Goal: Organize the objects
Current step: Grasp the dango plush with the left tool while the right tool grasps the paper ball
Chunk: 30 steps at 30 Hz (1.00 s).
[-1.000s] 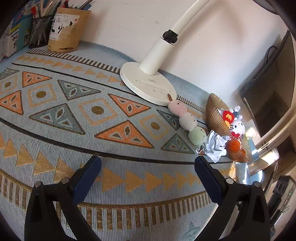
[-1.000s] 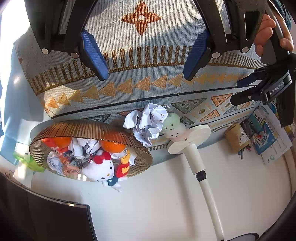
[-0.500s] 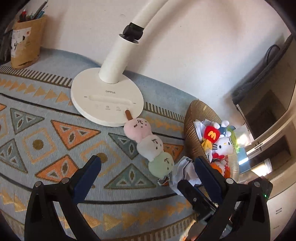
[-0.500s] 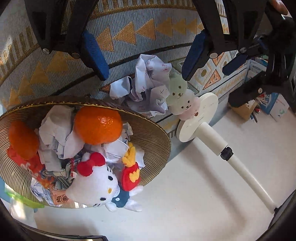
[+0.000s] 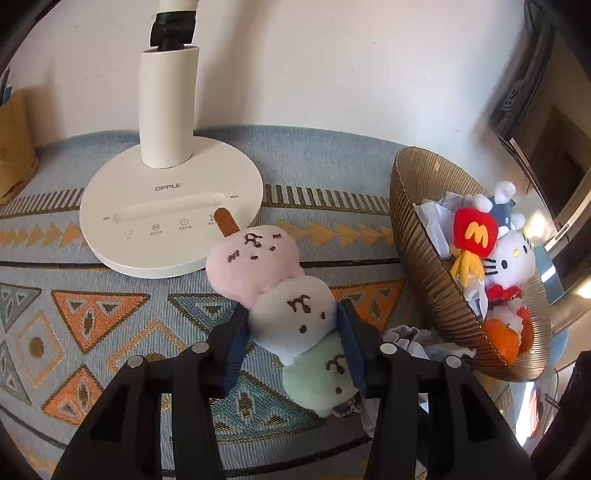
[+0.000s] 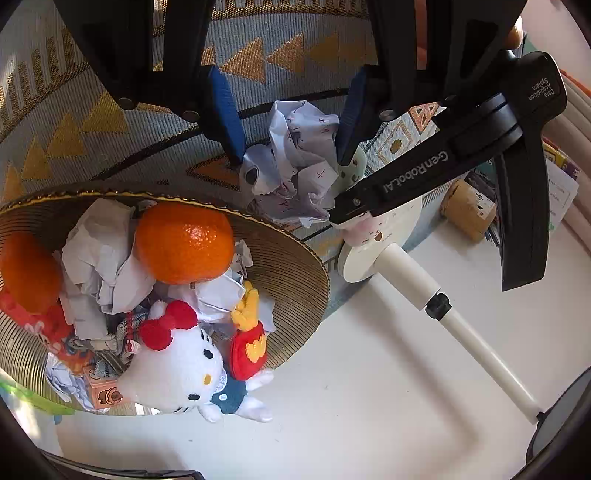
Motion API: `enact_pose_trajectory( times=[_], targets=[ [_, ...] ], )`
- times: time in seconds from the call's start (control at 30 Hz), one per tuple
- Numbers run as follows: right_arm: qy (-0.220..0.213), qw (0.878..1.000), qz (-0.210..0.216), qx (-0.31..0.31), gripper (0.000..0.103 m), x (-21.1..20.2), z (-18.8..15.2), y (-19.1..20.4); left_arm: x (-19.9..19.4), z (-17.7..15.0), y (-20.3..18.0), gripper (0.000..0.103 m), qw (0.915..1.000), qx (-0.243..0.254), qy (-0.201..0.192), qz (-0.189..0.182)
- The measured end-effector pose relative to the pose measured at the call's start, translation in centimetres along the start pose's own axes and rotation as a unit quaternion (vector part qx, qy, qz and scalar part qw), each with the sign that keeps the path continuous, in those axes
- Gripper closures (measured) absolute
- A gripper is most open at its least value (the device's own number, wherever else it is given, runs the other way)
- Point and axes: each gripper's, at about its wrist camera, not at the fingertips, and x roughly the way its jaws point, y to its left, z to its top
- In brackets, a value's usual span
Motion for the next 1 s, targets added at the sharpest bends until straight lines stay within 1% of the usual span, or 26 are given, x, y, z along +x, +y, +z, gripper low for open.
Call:
enact_pose_trajectory(
  times=[0.07, 0.13, 0.2, 0.27, 0.33, 0.37, 0.43, 0.5, 0.53, 0.57, 0.6, 0.67, 0.7, 0.73, 0.8, 0.87, 0.93, 1.0],
  targets=[
    [-0.005, 1.000, 0.006, -0.006, 0.054, -0.5, -0.2, 0.2, -1.6, -0.4, 0.8, 0.062, 0.9998, 0.016, 0.001, -0.012],
    [-0.009, 1.000, 0.002, -0.029, 0.054, -1.1, -0.5, 0.9, -4.0, -1.2, 1.9, 0.062, 0.9987, 0.045, -0.007, -0.020],
    [0.000, 0.998, -0.002, -0.058, 0.054, -1.7, -1.1, 1.8, -6.8, -2.4, 3.2, 0.062, 0.9964, 0.076, -0.011, -0.034],
    [0.011, 0.996, 0.005, -0.087, 0.054, -2.7, -2.2, 2.9, -9.3, -3.6, 4.5, 0.062, 0.9931, 0.104, -0.001, -0.054],
    [0.028, 0.992, 0.014, -0.121, 0.054, -3.8, -3.7, 4.1, -11.4, -5.4, 5.5, 0.062, 0.9887, 0.135, 0.014, -0.064],
    [0.035, 0.990, 0.014, -0.138, 0.054, -4.3, -4.5, 4.6, -12.2, -6.5, 5.7, 0.062, 0.9858, 0.152, 0.022, -0.069],
    [0.042, 0.984, 0.008, -0.171, 0.053, -5.2, -5.9, 5.4, -12.9, -8.7, 5.5, 0.060, 0.9796, 0.188, 0.030, -0.064],
    [0.053, 0.980, -0.004, -0.194, 0.053, -5.1, -7.1, 5.7, -13.2, -10.6, 5.6, 0.059, 0.9754, 0.208, 0.041, -0.059],
    [0.059, 0.979, -0.012, -0.195, 0.053, -4.7, -7.3, 5.7, -13.1, -11.2, 5.6, 0.059, 0.9744, 0.211, 0.048, -0.060],
    [0.063, 0.979, -0.016, -0.192, 0.053, -4.7, -7.6, 5.5, -12.9, -11.5, 5.6, 0.057, 0.9745, 0.211, 0.053, -0.057],
    [0.063, 0.980, -0.018, -0.188, 0.053, -4.6, -7.8, 5.2, -12.6, -11.9, 5.6, 0.050, 0.9753, 0.209, 0.053, -0.047],
    [0.059, 0.981, -0.020, -0.183, 0.053, -4.6, -8.0, 4.7, -12.4, -12.4, 5.7, 0.029, 0.9796, 0.195, 0.048, -0.017],
    [0.061, 0.982, -0.017, -0.177, 0.048, -4.6, -8.2, 4.3, -12.5, -12.6, 5.8, 0.012, 0.9822, 0.183, 0.044, -0.001],
    [0.065, 0.983, -0.015, -0.170, 0.041, -4.4, -8.3, 3.9, -12.9, -12.9, 6.2, 0.010, 0.9845, 0.171, 0.038, 0.004],
    [0.067, 0.985, -0.009, -0.158, 0.039, -4.5, -8.1, 3.5, -13.8, -13.4, 6.7, 0.010, 0.9888, 0.147, 0.027, -0.004],
    [0.055, 0.986, -0.008, -0.156, 0.032, -4.8, -8.0, 3.5, -14.5, -14.0, 7.0, 0.009, 0.9934, 0.111, 0.020, -0.020],
    [0.054, 0.986, -0.013, -0.155, 0.027, -4.8, -8.0, 3.5, -14.8, -14.4, 6.8, 0.009, 0.9958, 0.086, 0.010, -0.029],
    [0.061, 0.985, -0.017, -0.162, 0.025, -4.5, -8.1, 3.7, -14.5, -14.7, 6.1, 0.009, 0.9972, 0.074, 0.008, -0.005]
  ],
)
